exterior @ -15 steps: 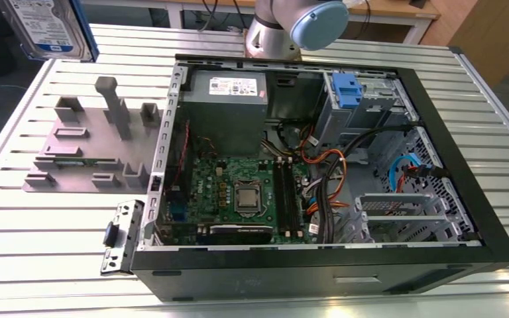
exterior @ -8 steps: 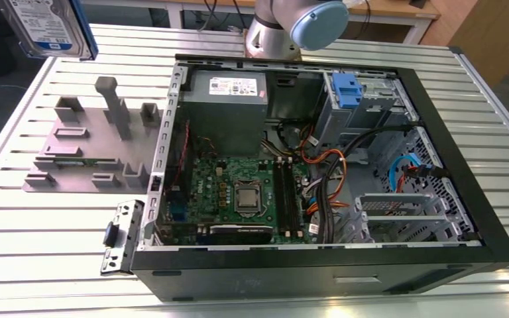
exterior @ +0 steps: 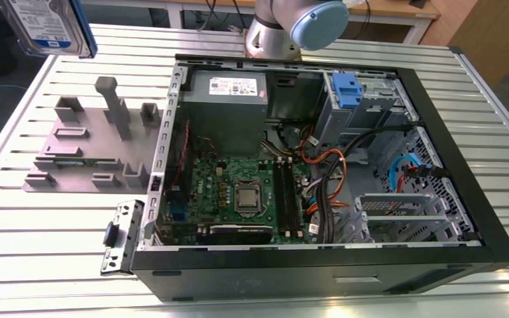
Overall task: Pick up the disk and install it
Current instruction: 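Pick up the disk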
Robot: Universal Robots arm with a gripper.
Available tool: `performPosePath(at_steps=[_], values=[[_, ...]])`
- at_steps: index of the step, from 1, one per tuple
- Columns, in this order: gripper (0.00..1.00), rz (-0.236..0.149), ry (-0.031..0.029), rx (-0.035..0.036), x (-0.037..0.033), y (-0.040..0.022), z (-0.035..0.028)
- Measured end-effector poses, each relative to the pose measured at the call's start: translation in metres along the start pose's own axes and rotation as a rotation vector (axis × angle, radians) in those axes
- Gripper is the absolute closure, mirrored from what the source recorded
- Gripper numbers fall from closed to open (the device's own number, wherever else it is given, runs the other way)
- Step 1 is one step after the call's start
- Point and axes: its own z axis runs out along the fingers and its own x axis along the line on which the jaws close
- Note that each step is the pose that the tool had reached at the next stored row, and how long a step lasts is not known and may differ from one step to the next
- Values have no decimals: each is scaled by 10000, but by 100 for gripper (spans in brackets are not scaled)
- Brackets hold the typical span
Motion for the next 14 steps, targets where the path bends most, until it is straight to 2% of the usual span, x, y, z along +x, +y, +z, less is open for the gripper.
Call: performPosePath(at_steps=[14], values=[[64, 0, 0, 0, -3, 3, -67]])
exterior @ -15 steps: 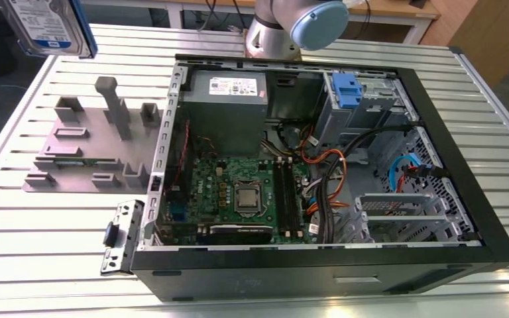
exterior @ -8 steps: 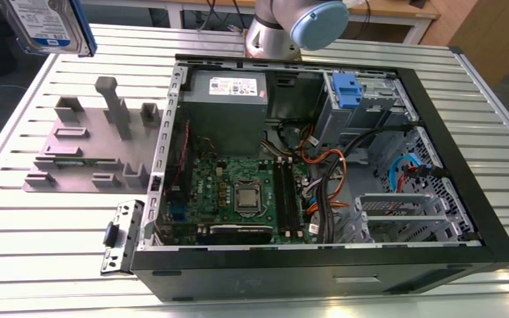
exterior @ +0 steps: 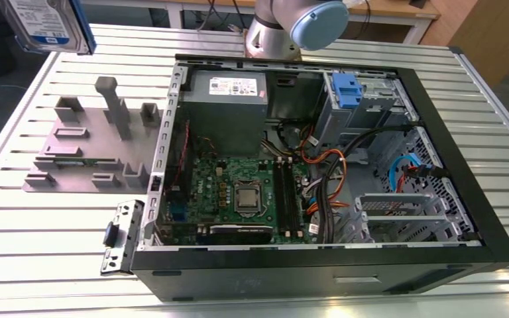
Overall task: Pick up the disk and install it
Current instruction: 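Pick up the disk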
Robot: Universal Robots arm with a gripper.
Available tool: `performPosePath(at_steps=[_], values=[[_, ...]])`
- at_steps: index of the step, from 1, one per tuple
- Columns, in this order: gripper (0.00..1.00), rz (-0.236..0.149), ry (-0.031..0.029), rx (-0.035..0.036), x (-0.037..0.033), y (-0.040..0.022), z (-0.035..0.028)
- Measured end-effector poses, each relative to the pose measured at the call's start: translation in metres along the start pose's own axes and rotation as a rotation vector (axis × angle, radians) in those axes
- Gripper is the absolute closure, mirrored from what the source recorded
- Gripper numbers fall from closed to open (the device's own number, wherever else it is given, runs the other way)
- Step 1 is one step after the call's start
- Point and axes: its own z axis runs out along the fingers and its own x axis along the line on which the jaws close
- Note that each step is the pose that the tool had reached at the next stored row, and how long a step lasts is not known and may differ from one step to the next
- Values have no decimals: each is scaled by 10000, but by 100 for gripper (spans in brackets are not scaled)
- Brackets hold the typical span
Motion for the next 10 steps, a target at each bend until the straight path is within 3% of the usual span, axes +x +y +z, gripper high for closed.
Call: performPosePath(at_steps=[10], values=[[64, 0, 0, 0, -2, 2, -44]])
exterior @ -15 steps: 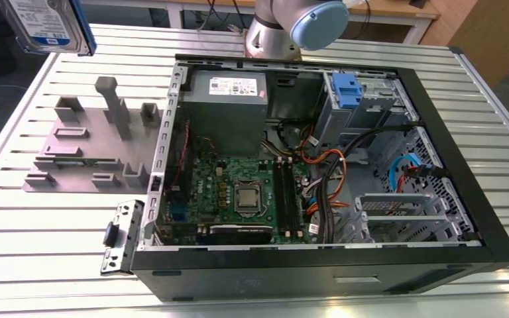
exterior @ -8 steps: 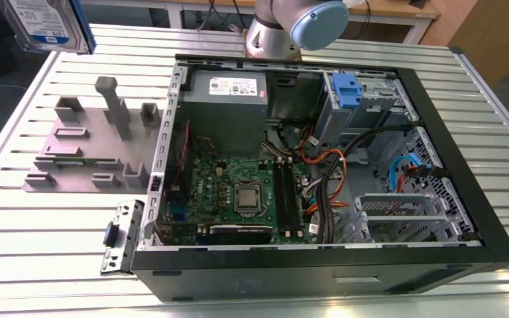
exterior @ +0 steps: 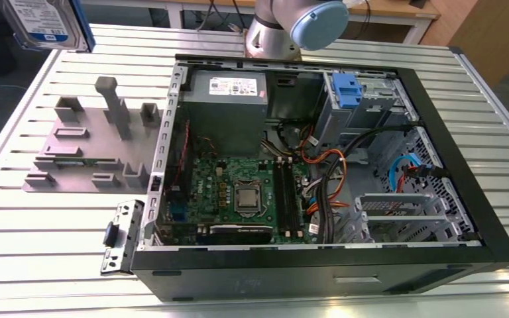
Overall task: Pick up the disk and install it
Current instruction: 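Pick up the disk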
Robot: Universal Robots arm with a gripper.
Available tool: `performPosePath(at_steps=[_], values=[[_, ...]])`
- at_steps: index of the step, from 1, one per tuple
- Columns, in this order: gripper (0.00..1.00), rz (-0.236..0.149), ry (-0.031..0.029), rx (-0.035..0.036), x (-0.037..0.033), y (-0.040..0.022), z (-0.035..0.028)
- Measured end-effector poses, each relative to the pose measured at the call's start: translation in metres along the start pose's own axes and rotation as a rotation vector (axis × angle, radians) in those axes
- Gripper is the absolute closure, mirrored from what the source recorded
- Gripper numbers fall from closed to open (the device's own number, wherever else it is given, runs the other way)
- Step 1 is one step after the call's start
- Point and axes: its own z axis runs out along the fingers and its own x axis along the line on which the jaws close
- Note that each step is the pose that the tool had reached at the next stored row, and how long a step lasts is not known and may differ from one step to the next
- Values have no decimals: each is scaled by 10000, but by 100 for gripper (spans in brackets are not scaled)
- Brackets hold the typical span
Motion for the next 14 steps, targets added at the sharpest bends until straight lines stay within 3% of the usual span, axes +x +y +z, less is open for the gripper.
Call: performPosePath(at_steps=[14], values=[[64, 0, 0, 0, -2, 2, -62]])
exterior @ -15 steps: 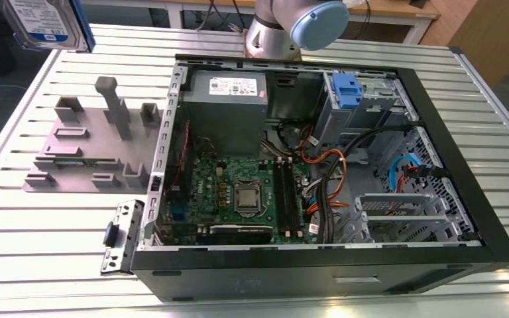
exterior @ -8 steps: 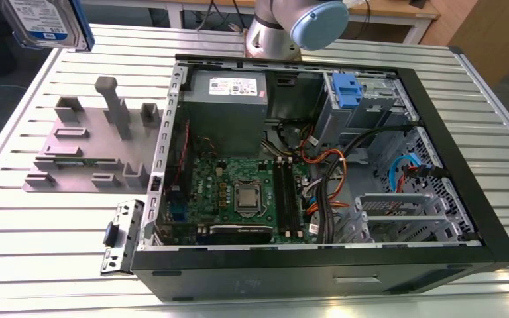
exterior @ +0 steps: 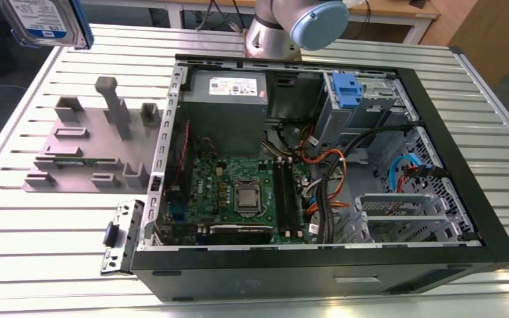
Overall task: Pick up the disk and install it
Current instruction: 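Pick up the disk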
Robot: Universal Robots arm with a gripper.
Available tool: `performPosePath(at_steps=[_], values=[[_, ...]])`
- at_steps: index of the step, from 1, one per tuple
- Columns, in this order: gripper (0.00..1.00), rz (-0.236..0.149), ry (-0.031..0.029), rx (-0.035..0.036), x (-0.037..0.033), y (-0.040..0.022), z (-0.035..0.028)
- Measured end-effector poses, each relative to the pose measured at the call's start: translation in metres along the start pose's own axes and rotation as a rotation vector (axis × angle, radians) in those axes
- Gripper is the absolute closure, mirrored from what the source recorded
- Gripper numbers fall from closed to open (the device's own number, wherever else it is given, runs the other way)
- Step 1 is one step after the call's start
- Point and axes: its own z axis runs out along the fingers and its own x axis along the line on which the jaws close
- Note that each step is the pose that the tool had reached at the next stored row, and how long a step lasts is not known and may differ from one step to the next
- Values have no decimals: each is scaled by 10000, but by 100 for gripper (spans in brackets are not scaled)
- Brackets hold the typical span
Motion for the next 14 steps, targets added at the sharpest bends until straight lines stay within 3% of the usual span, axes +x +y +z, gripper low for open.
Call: performPosePath(at_steps=[14], values=[[64, 0, 1, 0, -3, 3, -72]])
